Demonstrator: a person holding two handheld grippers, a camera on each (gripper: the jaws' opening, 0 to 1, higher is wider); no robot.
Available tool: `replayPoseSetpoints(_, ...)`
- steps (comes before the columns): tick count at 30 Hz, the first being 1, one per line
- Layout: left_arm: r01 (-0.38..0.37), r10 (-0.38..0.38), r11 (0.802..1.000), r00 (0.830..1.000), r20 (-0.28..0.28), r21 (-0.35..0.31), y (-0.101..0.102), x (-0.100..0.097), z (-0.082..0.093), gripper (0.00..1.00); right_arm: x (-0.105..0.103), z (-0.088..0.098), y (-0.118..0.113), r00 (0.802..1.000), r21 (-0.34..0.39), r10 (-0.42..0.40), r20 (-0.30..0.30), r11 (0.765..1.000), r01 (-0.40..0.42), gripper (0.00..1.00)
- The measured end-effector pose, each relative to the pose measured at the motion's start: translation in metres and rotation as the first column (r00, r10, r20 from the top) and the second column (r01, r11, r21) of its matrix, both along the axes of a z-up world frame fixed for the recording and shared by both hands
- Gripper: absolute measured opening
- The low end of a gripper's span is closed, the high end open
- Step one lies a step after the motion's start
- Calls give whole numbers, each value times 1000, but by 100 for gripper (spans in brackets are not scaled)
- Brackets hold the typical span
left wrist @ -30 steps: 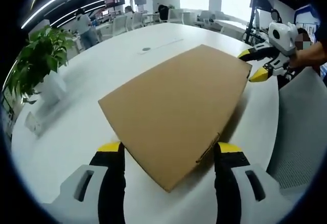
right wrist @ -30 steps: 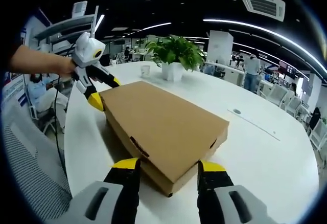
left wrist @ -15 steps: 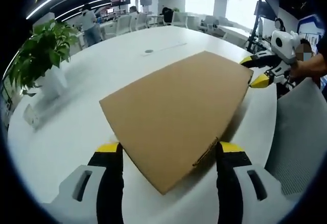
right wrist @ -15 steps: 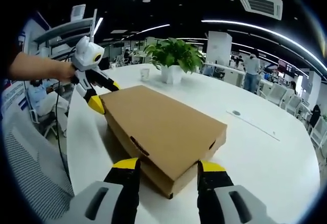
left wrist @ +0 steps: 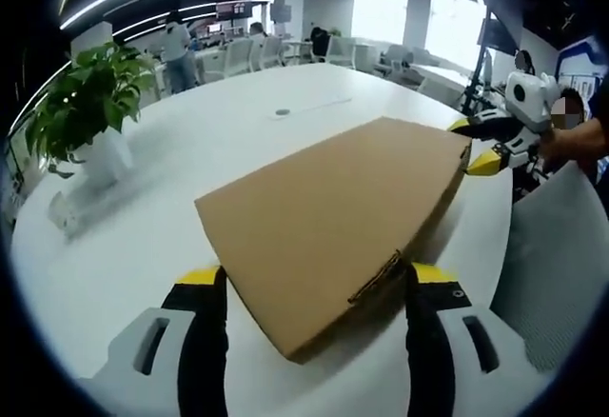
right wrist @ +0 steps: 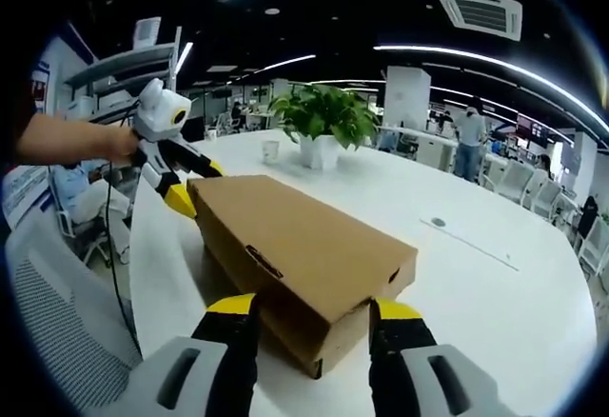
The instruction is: Operate the shoe box by opening the lid, removing the specified soft item, and placing it in the target area until the item is outside and the box remains undamaged.
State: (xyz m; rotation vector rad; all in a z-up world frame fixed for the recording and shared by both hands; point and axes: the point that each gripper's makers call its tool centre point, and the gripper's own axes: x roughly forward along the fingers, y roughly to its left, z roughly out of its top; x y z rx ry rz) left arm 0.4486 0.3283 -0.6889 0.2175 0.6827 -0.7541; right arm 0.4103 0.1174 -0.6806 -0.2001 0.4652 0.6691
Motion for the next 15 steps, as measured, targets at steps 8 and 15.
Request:
replayPoseSetpoints(8, -13, 14, 999, 1000, 16, -39, -2, 1, 11, 79, 2, 12, 1, 1000, 21, -2, 18, 1000, 2, 45)
replayPoseSetpoints(15, -15, 16, 999, 999, 38, -50, -4, 3, 19, 81, 4, 21, 2, 999, 34, 2, 35, 999, -3, 48)
